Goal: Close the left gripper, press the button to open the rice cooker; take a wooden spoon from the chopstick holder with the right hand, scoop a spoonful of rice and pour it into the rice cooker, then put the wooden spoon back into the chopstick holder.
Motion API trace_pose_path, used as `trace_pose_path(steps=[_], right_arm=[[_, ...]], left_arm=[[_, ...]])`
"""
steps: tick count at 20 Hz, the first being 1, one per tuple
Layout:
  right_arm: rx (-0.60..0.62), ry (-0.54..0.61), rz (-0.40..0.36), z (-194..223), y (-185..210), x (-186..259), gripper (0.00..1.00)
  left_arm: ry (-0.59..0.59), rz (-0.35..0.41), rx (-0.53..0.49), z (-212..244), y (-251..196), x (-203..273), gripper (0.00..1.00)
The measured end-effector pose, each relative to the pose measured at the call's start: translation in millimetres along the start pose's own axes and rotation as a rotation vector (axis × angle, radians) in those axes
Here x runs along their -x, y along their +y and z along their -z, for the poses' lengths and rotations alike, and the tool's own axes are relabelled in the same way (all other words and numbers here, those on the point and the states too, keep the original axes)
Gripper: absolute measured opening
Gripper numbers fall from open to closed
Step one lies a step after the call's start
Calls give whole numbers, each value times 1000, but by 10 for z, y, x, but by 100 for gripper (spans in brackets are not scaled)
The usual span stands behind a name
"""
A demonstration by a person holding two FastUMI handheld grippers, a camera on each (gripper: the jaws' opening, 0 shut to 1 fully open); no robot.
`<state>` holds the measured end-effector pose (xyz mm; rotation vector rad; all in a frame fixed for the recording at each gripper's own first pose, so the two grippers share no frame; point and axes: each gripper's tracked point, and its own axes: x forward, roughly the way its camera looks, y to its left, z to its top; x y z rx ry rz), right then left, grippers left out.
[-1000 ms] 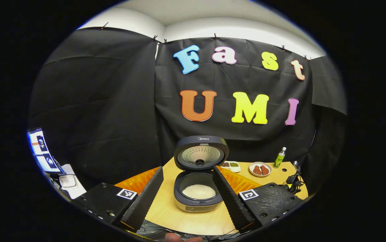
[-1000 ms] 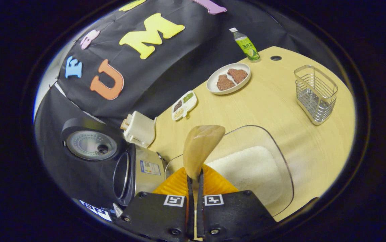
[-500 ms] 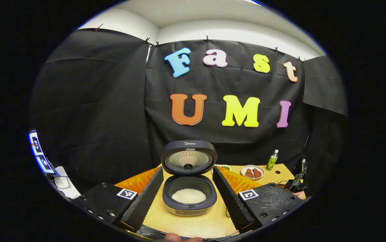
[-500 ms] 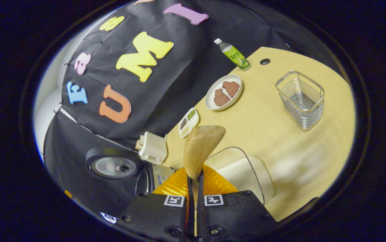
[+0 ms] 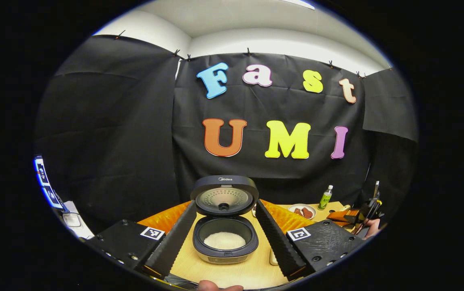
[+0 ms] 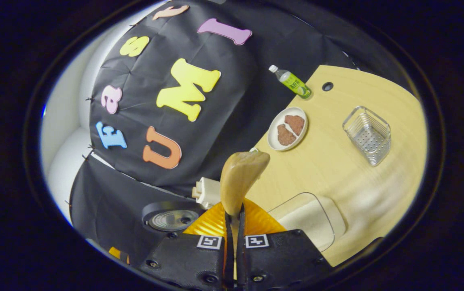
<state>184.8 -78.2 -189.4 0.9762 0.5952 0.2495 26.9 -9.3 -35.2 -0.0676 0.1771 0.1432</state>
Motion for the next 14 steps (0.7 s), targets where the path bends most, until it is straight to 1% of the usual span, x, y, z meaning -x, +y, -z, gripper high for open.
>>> trace_pose_path(steps=[1,4,8,10,14], right_arm=[[14,3,-17,7,137,-25,8],[25,27,-85,98,586,-159,8],[48,91,-139,410,1026,-474,8],[73,124,-148,611,1203,-638,7],[154,159,-123,1001,1420,-950,8]], left_arm=[[-3,-11,0,-3,34,16,95],[-12,-41,0,-1,152,93,95],[-18,-93,-10,-7,371,242,95],[-18,-122,-9,-9,476,301,95],[-6,-173,-4,60,671,455,95]])
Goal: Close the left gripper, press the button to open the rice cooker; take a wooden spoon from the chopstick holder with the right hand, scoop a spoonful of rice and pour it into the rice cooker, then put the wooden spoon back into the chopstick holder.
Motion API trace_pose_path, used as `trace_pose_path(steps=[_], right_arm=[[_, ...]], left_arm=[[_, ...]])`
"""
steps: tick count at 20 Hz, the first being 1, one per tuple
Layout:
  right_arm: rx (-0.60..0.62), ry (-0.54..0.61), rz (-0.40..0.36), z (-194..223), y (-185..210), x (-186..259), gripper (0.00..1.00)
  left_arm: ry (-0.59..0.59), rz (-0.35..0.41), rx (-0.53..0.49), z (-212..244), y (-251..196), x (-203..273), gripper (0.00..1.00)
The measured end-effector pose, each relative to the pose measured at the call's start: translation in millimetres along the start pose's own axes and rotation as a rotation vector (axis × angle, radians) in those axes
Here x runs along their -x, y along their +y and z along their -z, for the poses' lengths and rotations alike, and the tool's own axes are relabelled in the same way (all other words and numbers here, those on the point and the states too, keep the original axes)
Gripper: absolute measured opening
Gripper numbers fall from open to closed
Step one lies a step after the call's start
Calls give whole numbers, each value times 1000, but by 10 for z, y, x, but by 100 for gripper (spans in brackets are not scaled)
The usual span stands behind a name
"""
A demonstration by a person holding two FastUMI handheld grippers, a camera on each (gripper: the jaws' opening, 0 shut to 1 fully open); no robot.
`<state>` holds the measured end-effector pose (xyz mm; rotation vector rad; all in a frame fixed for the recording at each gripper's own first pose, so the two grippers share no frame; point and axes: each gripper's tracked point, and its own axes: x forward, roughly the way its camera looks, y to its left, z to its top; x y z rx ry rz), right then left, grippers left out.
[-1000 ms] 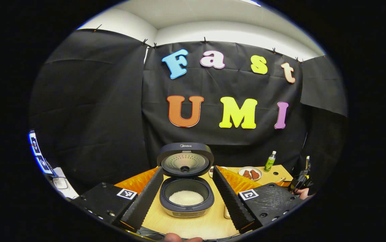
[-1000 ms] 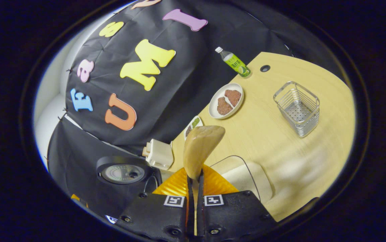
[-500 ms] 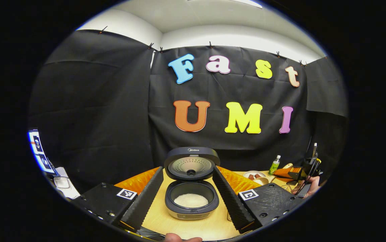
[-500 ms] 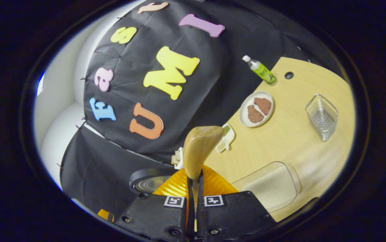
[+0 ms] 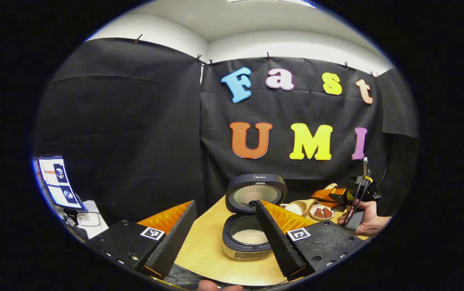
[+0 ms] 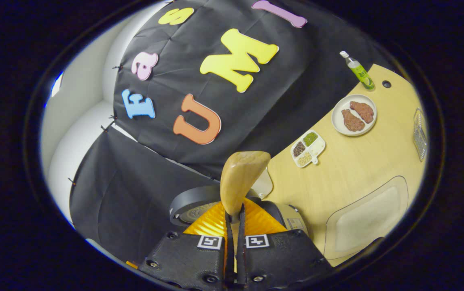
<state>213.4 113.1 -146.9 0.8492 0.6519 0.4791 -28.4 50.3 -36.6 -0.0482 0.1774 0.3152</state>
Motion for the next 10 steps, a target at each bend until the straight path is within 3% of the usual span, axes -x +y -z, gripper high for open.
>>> trace_pose_path(steps=[4,10], right_arm=[[94,44,21,312,133,-291,8],[345,51,76,657,229,-500,7]], left_arm=[[4,-42,1,20,212,110,95],[33,-91,13,116,483,219,95]])
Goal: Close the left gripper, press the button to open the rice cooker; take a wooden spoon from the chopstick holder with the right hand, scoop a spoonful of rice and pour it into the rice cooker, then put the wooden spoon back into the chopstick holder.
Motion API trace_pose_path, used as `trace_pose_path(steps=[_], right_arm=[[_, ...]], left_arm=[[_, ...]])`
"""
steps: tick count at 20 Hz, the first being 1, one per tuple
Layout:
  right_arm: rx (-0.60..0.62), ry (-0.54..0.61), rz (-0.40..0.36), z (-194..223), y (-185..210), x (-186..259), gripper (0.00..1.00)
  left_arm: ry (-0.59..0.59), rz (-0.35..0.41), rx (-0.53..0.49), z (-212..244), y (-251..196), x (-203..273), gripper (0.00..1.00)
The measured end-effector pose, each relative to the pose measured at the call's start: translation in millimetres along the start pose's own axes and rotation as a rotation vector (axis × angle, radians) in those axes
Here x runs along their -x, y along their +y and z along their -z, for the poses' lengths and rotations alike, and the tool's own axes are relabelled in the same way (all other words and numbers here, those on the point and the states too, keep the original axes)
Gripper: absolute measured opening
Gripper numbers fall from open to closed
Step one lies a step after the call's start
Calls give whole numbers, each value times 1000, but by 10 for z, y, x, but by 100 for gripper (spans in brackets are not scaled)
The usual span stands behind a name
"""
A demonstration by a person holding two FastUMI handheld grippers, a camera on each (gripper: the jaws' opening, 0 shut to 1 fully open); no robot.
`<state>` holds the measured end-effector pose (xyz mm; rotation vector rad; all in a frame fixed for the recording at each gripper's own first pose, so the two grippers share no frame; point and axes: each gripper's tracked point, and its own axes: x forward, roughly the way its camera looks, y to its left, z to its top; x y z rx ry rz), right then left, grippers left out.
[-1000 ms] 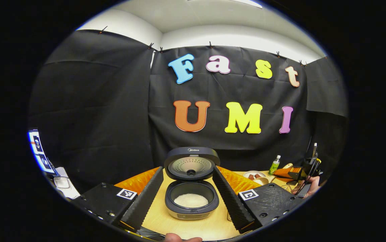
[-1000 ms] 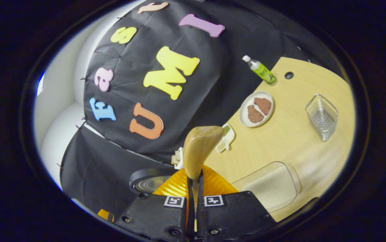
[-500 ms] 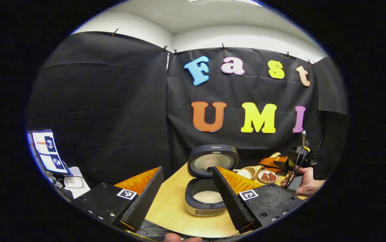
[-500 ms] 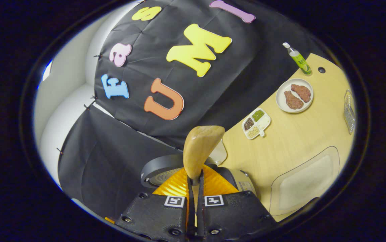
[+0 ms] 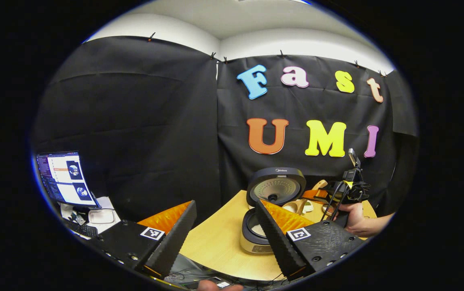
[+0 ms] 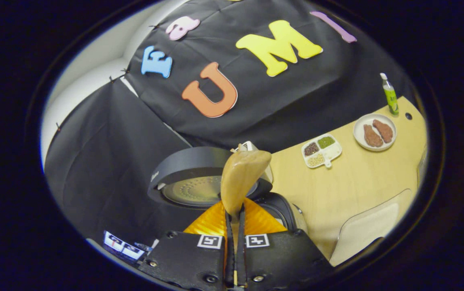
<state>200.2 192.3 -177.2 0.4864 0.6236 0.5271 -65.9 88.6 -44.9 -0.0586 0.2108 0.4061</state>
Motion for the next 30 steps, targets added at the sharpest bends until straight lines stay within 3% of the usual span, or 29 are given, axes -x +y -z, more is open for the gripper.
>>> trace_pose_path(steps=[20,30], right_arm=[[436,-57,111,76,245,-126,8],[642,-66,129,89,417,-95,8]], left_arm=[[10,-24,28,93,298,20,95],[13,-32,41,131,351,27,95]])
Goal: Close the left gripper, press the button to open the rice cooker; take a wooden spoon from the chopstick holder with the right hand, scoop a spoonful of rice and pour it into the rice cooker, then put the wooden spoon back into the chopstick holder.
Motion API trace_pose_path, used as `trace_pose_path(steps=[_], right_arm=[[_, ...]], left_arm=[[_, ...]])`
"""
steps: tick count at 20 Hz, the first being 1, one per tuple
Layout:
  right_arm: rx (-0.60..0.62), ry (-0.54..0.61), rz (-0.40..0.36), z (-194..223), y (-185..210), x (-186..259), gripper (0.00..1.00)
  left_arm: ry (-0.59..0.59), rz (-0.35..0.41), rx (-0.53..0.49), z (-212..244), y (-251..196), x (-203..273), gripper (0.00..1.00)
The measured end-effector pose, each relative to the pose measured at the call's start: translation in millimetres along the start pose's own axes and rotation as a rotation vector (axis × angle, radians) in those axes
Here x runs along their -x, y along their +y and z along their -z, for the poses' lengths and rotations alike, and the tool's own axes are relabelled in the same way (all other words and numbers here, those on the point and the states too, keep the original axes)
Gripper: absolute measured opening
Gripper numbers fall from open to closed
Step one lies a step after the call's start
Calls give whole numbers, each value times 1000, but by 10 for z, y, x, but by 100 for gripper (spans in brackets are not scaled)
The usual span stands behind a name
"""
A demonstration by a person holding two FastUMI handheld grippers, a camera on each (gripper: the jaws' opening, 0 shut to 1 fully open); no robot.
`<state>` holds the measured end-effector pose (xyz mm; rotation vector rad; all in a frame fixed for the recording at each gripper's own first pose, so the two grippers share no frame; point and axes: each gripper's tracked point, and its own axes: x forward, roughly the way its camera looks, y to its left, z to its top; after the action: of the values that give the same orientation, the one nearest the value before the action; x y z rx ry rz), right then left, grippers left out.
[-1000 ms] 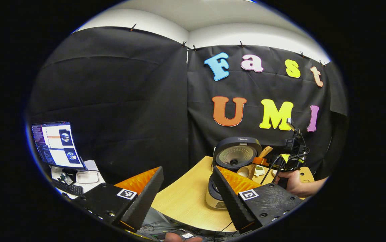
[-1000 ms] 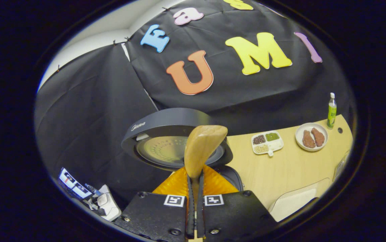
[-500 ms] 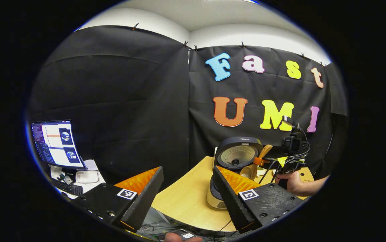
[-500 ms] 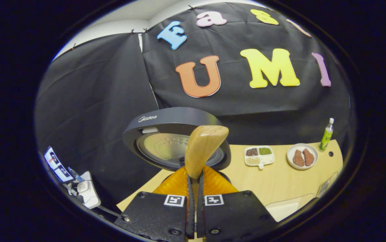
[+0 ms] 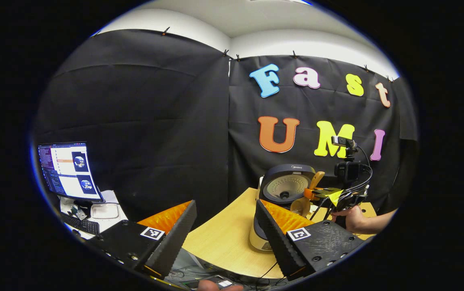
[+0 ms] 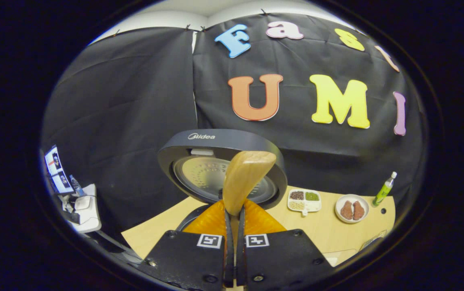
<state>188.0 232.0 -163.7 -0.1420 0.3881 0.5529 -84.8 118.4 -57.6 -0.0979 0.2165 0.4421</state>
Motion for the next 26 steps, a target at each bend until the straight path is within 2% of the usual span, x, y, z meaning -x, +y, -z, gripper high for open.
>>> trace_pose_path(steps=[4,13,17,26], right_arm=[[132,-29,3,-41,78,26,8],[341,-86,2,-88,189,104,8],[308,-85,-13,-67,179,96,8],[129,-113,-49,-296,54,358,8]], left_arm=[[-4,4,1,-1,-12,-45,95],[-11,3,8,11,-24,-42,95],[-14,6,8,-6,-38,-34,95],[-18,39,3,-50,-183,-52,95]])
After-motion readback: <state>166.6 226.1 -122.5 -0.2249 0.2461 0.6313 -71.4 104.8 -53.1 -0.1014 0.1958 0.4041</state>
